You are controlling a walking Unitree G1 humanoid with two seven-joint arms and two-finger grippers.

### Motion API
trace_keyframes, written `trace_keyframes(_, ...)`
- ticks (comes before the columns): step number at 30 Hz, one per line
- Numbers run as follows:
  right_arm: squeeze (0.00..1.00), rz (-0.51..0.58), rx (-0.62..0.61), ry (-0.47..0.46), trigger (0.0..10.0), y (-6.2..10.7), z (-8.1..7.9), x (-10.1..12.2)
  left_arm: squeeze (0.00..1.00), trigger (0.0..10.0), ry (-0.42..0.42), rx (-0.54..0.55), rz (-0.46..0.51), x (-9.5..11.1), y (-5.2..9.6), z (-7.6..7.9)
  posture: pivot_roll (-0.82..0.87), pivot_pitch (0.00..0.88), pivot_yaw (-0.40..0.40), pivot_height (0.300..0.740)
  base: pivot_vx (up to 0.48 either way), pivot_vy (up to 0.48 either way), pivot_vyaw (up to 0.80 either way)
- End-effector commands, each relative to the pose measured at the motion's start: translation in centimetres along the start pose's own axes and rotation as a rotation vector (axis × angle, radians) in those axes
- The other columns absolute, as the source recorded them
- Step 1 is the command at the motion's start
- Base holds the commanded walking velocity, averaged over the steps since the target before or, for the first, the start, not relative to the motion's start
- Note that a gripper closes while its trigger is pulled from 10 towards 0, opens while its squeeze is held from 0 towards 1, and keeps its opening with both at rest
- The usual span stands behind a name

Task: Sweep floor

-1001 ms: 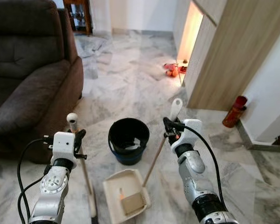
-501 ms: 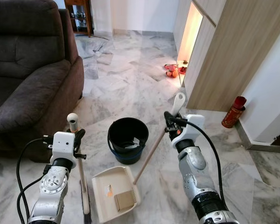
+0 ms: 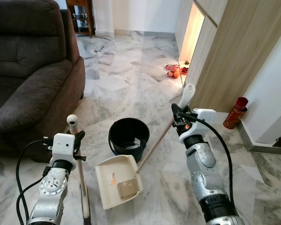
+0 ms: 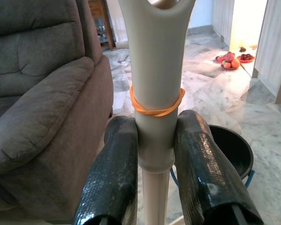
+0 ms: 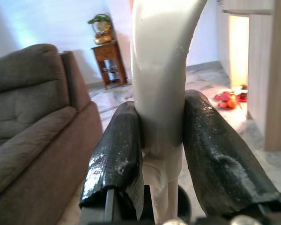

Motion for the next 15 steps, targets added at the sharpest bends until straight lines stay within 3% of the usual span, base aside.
trace_keyframes(1,0.00,0.111,-0.044,-0.012,10.0,-0.5,0.5,2.9,0.00,10.0,-0.038,-0.012,0.051,0.9,-0.1,0.0,0.18,0.000,-0.048,0.740,0.000,0.000,0.00)
trace_keyframes(7,0.00,0.236,-0.043,-0.023,10.0,-1.5,-0.3,6.6,0.00,10.0,-0.051,-0.020,0.053,0.9,-0.1,0.1,0.19,0.000,-0.048,0.740,0.000,0.000,0.00)
trace_keyframes(15,0.00,0.246,-0.033,-0.032,10.0,-1.5,-0.8,7.2,0.00,10.0,-0.054,-0.026,0.051,0.7,-0.1,0.5,0.19,0.000,-0.050,0.740,0.000,0.000,0.00)
Point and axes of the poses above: a point about 5 cm out from each wrist's last joint towards the gripper, its own y axis pointing back from the gripper into the wrist, its own x axis along the axis of the wrist's last joint, z = x × y, the point moved 1 cm from there along -y, pointing out of the wrist towards the gripper, and after that the axes turned 12 degrees about y, right-handed, at the moved point
